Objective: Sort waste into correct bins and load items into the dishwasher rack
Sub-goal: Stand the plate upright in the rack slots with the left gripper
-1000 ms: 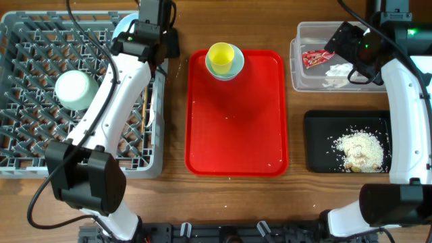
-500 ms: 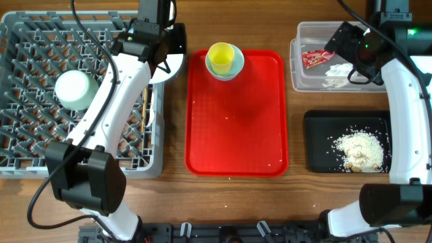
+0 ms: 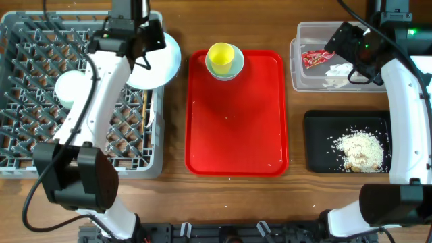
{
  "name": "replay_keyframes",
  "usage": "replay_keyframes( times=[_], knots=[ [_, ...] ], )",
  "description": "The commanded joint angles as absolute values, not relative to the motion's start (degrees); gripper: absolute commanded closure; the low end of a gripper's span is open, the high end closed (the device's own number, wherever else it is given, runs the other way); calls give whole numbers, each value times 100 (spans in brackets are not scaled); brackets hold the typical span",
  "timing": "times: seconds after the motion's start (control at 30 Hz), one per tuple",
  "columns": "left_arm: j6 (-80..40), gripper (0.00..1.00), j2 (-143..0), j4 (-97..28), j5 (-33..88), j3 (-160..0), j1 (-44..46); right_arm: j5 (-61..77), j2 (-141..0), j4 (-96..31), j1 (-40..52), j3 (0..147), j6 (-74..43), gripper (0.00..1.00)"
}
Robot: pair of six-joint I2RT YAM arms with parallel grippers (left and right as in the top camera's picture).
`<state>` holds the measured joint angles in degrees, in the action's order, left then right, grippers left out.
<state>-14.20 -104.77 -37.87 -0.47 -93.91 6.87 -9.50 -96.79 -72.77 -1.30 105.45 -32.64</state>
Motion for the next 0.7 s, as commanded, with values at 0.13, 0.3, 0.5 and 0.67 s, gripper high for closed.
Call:
replay_keyframes(
  times=[0.13,0.3,0.5,0.67],
  knots=[
    [-1841,96,-10860,-4084,1,-9408,-117,-1028,-9644,-7264,-119,10613,-3162,0],
    [-1844,96,-11150,-4204,-5,-9408,-152,-1028,-9644,-7264,-121,10613,-3159,0],
    [-1844,96,-11450,-4386,-642,-9406,-152,-1028,-9644,-7264,-121,10613,-3162,0],
    [-1846,96,-11456,-4425,-908,-9402,-156,-1028,-9644,-7264,-121,10613,-3162,1]
  ],
)
